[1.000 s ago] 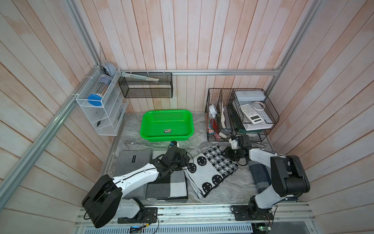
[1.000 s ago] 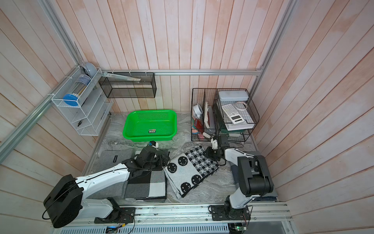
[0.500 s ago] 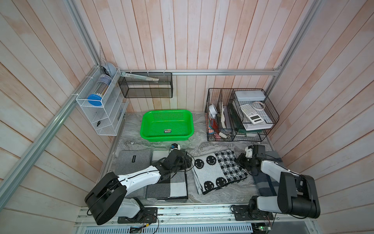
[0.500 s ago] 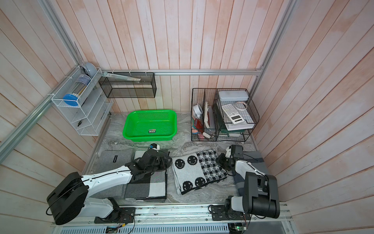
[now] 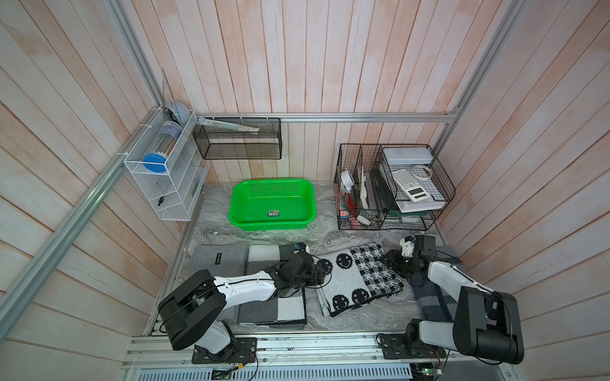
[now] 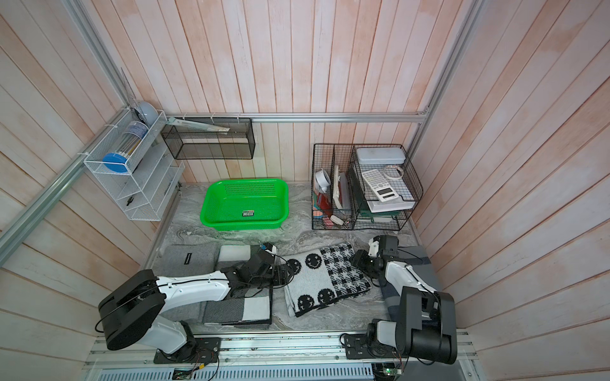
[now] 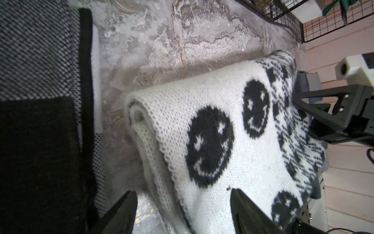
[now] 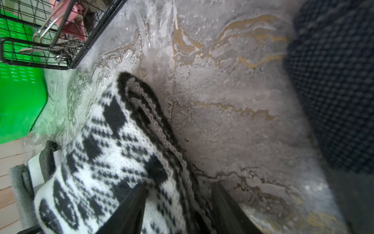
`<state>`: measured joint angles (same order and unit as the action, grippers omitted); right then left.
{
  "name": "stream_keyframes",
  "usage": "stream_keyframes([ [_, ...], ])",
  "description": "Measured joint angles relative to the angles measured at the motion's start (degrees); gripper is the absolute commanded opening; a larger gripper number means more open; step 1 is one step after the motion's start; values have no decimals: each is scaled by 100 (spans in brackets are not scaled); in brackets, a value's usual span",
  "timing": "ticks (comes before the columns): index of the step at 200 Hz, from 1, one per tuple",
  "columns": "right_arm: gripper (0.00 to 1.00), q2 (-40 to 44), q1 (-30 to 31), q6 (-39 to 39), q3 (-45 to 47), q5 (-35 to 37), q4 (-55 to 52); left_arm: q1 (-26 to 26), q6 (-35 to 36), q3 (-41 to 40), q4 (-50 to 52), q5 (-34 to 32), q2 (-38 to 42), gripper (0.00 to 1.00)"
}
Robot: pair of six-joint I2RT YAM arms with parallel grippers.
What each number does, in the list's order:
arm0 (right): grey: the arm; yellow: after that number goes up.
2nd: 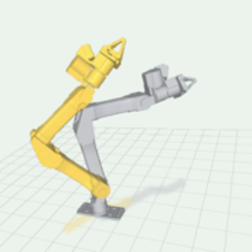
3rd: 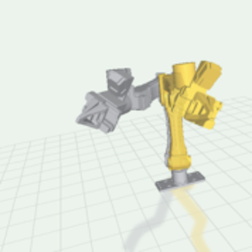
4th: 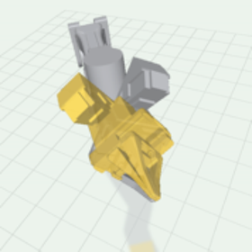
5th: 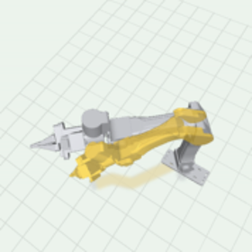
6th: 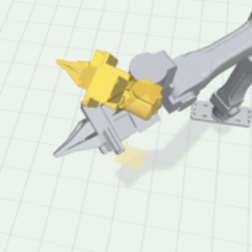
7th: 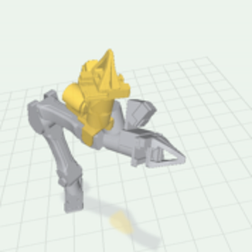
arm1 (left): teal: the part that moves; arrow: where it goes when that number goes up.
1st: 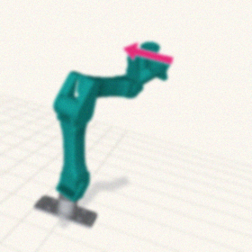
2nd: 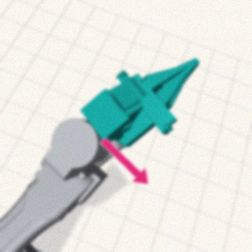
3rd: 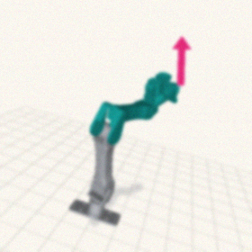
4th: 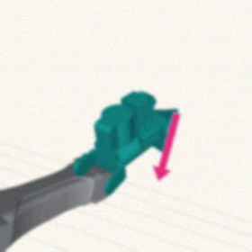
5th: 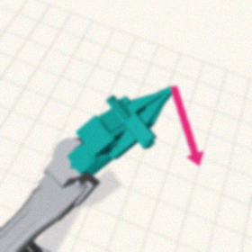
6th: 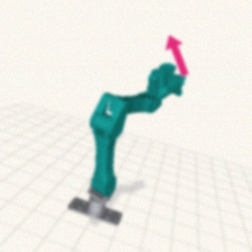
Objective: Put the folded scarf in the basket
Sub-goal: Pick up the scarf at the center of the board, then place the scarf in the basket.
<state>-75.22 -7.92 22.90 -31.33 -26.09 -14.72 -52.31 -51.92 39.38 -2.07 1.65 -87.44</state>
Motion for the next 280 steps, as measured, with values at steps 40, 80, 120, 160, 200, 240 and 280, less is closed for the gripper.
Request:
stream_keyframes([
  [40, 68, 0, 0, -140, -151, -52, -181, -63, -136, 278, 225, -17, -352, 77],
  [80, 69, -179, 0, -203, -258, -92, -195, -63, -210, 562, 345, -13, -728, 73],
  [120, 68, -474, 11, -240, -284, -203, -168, -63, -275, 713, 466, -4, -841, 70],
  [160, 55, -581, 210, -262, -291, -286, -31, -63, -267, 1001, 645, 7, -1080, 52],
  [200, 0, -555, 260, -247, -188, -444, 57, -63, -149, 1287, 933, 11, -1209, 5],
  [240, 0, 332, 264, -181, -122, -623, 26, -61, 164, 1659, 1298, -240, -1119, 0],
  [280, 0, 1325, 310, 0, -116, -1071, 70, 24, 463, 1663, 1305, -304, -457, 0],
])
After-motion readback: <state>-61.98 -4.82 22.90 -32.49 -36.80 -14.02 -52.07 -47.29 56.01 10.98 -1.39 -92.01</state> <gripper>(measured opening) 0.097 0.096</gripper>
